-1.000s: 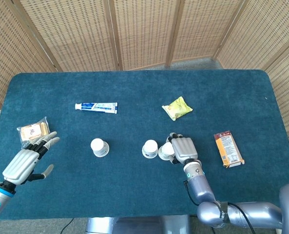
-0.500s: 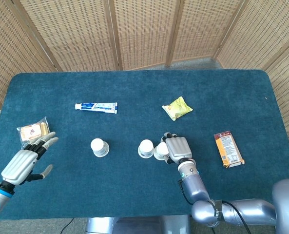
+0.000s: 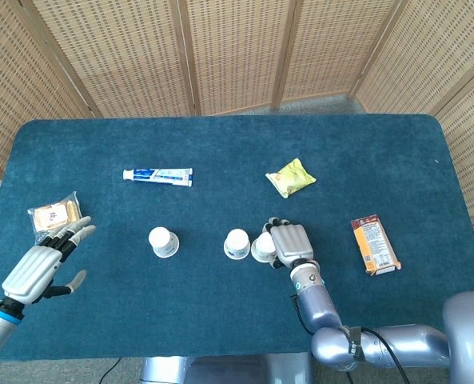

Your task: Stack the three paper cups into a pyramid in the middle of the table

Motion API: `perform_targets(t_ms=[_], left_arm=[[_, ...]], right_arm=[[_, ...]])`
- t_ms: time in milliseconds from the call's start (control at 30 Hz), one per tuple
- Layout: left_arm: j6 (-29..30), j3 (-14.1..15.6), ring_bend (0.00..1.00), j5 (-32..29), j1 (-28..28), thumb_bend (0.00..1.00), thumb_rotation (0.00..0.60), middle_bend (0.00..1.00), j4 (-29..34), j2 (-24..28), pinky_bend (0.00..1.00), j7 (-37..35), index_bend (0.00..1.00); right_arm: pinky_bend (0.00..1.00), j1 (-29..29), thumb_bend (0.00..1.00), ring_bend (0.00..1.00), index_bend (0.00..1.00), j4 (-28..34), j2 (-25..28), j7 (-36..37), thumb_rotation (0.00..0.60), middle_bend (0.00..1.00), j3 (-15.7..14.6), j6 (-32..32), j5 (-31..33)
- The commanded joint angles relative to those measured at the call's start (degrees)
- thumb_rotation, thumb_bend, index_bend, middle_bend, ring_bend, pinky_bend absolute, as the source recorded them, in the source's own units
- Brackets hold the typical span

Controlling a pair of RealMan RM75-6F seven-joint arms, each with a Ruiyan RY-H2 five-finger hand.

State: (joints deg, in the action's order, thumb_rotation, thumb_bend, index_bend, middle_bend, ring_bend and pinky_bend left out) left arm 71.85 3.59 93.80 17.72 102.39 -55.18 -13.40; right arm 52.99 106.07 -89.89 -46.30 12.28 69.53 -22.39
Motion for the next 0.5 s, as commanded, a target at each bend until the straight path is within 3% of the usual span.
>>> perform_targets(t_ms=[33, 333, 500], left_arm=[[-0.02, 0.01, 0.0, 0.06, 0.01, 0.5, 0.6, 0.0, 0.01, -0.01, 0.08, 0.02, 0.0], [-0.09, -0.07, 0.0, 0.05, 0.04, 0.5, 0.6, 0.0, 0.1, 0.04, 0.08, 0.16, 0.0], [-0.39, -0.06, 0.0, 0.02, 0.15, 0.5, 0.6, 0.0, 0.01, 0.04, 0.08, 0.23, 0.0]], right_arm=[[0.51, 0.05, 0.4, 0.2, 0.26, -0.05, 0.04, 0.1, 0.6, 0.18, -0.06, -0.05, 0.02], [0.5, 0.28, 0.4, 0.17, 0.2, -0.04, 0.3, 0.27, 0.6, 0.16, -0.31, -0.2, 0.21], [0.46, 0.39, 0.39, 0.11, 0.1, 0.31, 0.75, 0.05, 0.6, 0.11, -0.62, -0.23, 0.6]])
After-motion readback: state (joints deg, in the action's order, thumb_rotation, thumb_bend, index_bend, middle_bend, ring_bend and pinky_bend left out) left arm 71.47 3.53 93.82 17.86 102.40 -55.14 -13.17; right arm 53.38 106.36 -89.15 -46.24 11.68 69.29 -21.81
